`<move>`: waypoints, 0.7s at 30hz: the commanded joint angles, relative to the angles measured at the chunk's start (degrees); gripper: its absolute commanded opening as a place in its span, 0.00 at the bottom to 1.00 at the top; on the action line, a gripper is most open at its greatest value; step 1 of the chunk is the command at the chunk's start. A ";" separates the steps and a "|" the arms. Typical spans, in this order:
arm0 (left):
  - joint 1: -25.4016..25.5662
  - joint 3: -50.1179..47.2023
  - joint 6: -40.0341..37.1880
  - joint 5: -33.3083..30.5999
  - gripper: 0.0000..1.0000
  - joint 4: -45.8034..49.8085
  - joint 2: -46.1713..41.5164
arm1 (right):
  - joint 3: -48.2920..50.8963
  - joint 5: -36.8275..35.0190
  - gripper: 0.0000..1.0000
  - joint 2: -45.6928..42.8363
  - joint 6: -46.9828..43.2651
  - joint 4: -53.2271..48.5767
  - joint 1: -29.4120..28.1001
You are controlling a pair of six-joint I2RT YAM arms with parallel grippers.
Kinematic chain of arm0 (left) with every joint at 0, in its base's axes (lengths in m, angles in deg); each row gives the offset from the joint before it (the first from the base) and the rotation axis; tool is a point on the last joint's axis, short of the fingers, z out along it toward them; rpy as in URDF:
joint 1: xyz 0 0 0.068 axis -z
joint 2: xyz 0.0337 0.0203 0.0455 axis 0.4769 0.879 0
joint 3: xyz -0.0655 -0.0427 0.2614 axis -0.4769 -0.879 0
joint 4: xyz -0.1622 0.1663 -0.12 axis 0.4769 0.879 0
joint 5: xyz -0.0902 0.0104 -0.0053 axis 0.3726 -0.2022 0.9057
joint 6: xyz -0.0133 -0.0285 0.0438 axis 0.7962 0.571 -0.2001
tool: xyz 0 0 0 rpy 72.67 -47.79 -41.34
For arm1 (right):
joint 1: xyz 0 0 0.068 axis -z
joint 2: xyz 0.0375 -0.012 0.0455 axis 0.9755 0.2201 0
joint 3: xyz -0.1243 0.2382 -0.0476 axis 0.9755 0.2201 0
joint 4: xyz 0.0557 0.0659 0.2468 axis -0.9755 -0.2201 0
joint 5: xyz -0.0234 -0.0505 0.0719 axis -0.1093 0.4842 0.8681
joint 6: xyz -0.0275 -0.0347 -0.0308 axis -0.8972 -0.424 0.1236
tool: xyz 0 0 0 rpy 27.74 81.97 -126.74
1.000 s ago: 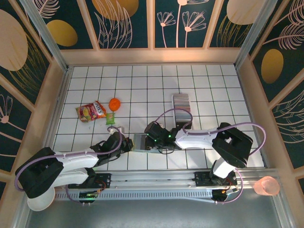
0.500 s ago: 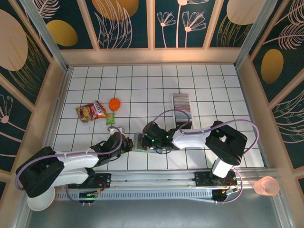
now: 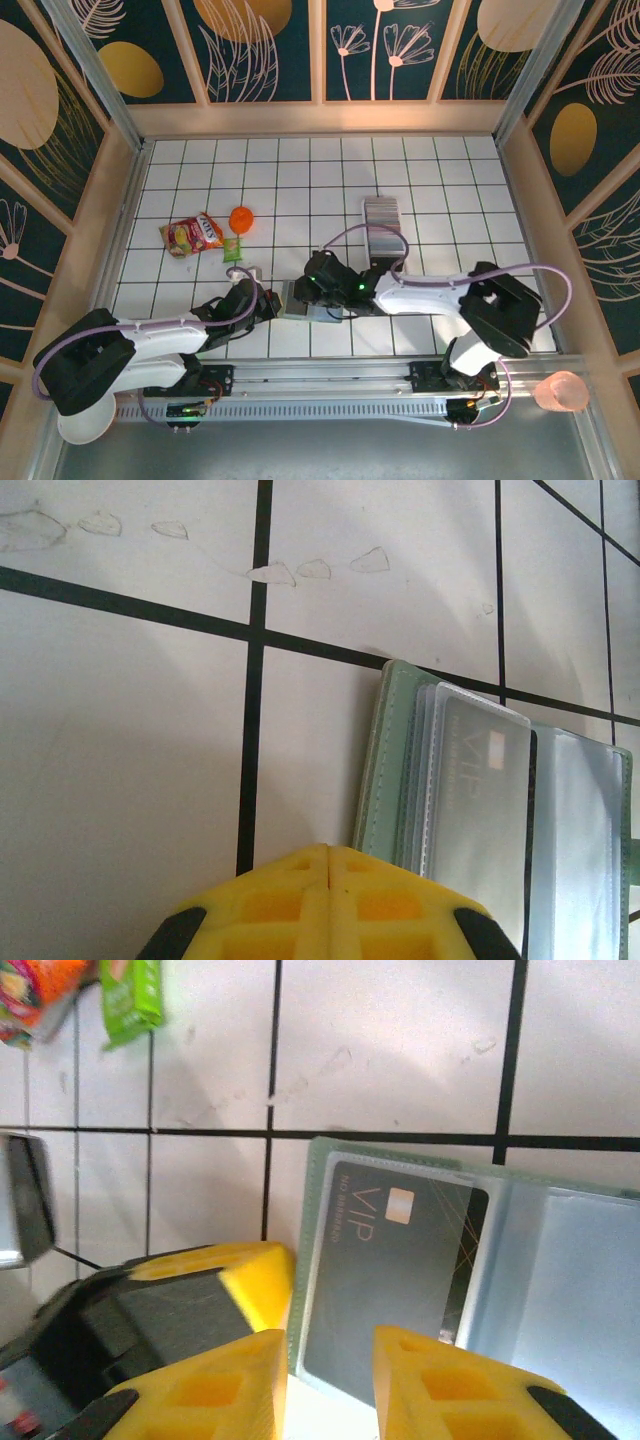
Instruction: Put the credit cards into the card holder
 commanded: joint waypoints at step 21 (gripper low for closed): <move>1.67 -1.82 1.54 6.07 0.00 -0.23 0.69 | 7.84 -9.64 0.33 -5.32 11.15 -11.98 -4.59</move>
